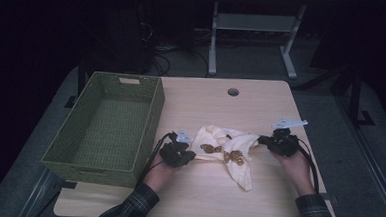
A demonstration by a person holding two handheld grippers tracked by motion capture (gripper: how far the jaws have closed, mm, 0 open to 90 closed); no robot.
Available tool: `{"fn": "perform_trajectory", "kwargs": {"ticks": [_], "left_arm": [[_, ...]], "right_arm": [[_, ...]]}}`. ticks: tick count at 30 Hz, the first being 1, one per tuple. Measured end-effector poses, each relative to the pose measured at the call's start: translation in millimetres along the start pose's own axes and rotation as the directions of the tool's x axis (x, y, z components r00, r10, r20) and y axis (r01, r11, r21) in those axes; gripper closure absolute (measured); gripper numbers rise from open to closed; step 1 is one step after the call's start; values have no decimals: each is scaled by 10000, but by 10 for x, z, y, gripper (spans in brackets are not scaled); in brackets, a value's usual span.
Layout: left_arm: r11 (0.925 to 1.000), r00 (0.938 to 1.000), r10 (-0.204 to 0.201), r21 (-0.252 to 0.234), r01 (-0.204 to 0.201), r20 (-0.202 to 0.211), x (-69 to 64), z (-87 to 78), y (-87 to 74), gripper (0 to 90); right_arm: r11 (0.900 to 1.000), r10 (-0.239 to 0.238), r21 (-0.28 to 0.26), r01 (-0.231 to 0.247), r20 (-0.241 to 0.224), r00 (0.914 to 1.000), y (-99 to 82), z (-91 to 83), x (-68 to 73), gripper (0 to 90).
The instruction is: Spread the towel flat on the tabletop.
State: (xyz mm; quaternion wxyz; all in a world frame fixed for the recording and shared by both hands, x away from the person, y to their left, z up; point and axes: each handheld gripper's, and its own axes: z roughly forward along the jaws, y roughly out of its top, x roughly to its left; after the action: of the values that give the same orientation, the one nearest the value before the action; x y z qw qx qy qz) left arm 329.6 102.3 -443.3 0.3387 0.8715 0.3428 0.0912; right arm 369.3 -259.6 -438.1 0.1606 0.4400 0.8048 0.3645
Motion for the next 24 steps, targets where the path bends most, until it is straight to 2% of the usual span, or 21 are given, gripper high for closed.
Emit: {"fn": "perform_trajectory", "kwargs": {"ticks": [1, 5, 10, 11, 13, 16, 19, 22, 24], "left_arm": [[10000, 10000, 74, -3, -74, -9, 2, -14, -1, 853], [9998, 9999, -128, -134, 127, -100, 5, -77, -21, 853], [9992, 9989, -340, -214, 333, -328, 40, -120, -33, 853], [9991, 9987, -372, -205, 365, -344, 45, -119, -33, 853], [9991, 9986, -392, -180, 385, -364, 56, -113, -43, 852], [9988, 9985, -451, -200, 445, -294, 65, -107, -50, 852], [9986, 9984, -477, -247, 469, -307, 64, -107, -48, 851], [9987, 9984, -466, -199, 459, -332, 70, -104, -50, 851], [9986, 9981, -503, -179, 497, -344, 77, -98, -55, 851]], "right_arm": [[9999, 73, 71, -74, 108, 9999, 9, -17, -43, 890], [9995, 210, 217, -228, 772, 9968, 42, -79, -288, 891], [9988, 243, 386, -317, 1798, 9834, 71, -79, -535, 885], [9986, 343, 327, -411, 1870, 9818, 71, -78, -562, 876], [9983, 540, 106, -568, 1768, 9828, 59, -98, -589, 793], [9982, 596, -70, -592, 1419, 9881, 35, -159, -558, 727], [9976, 686, -127, -678, 731, 9950, -23, -234, -461, 698], [9980, 606, -203, -601, 270, 9978, -114, -297, -328, 693], [9982, 598, -64, -598, -41, 9982, -184, -322, -234, 678]]}}
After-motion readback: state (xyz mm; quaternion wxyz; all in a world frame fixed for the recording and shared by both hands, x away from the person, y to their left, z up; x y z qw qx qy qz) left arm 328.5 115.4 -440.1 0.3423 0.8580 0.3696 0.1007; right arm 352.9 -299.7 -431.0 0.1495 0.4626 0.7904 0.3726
